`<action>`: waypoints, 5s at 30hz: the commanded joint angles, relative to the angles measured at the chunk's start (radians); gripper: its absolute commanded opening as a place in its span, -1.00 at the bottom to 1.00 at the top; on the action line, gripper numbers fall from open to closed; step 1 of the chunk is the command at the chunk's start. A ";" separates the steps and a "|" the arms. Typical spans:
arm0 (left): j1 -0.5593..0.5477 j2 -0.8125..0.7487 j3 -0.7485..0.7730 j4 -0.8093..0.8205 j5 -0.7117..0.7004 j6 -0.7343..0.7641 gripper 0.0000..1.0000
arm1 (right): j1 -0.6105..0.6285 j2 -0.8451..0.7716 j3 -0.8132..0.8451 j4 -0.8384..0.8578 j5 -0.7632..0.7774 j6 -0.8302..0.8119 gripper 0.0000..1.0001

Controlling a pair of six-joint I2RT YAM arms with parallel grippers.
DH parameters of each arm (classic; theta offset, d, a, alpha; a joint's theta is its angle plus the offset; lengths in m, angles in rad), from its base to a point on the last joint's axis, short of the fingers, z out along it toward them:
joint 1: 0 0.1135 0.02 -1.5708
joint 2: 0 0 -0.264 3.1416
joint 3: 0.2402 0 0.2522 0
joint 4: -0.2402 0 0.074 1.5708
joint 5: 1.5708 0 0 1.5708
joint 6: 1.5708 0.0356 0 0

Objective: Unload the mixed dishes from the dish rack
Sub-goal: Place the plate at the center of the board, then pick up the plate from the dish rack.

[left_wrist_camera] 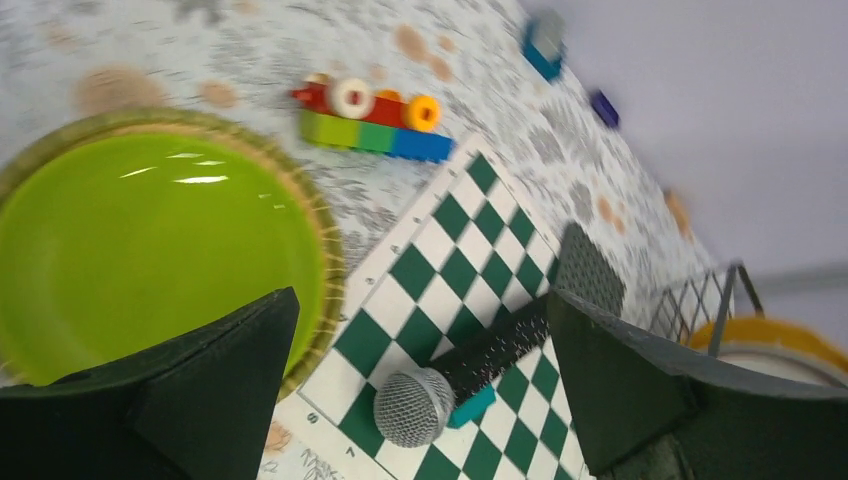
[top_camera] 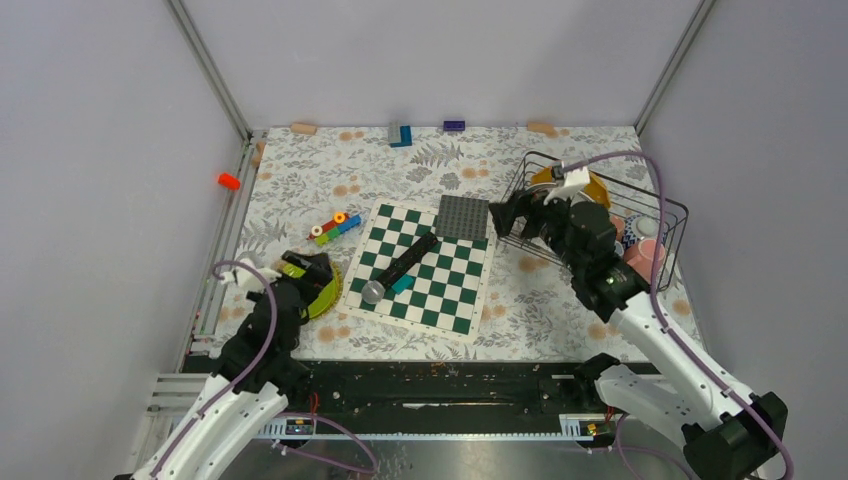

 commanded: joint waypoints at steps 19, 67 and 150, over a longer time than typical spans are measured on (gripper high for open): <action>0.003 0.579 0.144 0.526 0.844 0.579 0.98 | -0.126 0.211 0.556 -0.855 -0.171 -1.428 0.99; 0.003 0.729 0.194 0.524 0.695 0.587 0.98 | -0.432 0.606 0.582 -0.739 -0.218 -1.461 0.07; 0.003 0.422 0.115 0.588 0.937 0.492 0.98 | -0.431 0.055 0.428 0.113 -0.553 -0.161 -1.00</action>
